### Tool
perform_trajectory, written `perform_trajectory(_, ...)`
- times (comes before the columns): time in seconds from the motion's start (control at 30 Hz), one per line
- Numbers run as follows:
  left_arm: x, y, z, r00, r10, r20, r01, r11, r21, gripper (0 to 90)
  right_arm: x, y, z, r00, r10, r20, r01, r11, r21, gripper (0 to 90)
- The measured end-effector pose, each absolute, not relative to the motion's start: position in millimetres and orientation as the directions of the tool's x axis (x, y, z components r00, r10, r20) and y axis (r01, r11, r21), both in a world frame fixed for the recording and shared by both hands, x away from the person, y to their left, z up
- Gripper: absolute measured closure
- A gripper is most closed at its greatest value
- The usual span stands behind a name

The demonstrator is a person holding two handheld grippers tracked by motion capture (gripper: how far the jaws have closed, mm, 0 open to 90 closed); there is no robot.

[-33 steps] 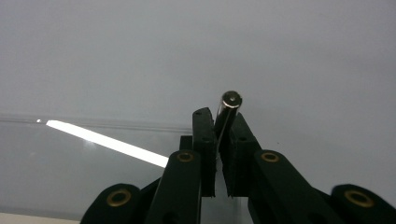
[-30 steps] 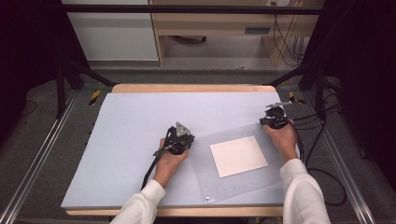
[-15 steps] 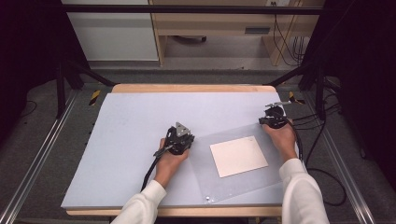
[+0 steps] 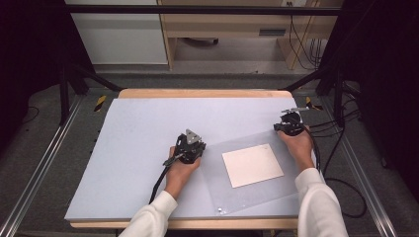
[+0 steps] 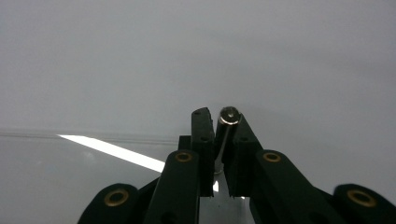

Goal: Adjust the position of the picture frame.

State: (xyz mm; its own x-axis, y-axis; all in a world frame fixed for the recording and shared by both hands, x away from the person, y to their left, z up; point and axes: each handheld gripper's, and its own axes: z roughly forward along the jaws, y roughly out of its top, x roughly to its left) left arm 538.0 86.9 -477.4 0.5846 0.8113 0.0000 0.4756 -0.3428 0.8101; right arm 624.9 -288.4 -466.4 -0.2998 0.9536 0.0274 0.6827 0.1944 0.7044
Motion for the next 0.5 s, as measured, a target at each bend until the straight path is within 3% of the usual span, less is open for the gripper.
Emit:
perform_trajectory(0.2,538.6,88.2,-475.7,0.590,0.807,-0.012,0.478,-0.337,0.811,83.9,623.7,-288.1,-465.8,-0.310,0.951,0.008,0.680,0.216,0.701,85.0)
perform_trajectory(0.37,542.8,92.7,-473.5,0.593,0.801,-0.085,0.522,-0.301,0.798,83.2,623.3,-287.7,-463.5,-0.303,0.953,0.018,0.683,0.204,0.701,85.0)
perform_trajectory(0.5,542.1,92.2,-471.6,0.603,0.795,-0.056,0.515,-0.335,0.789,84.0,622.4,-286.3,-461.6,-0.309,0.951,0.012,0.686,0.213,0.696,85.1)
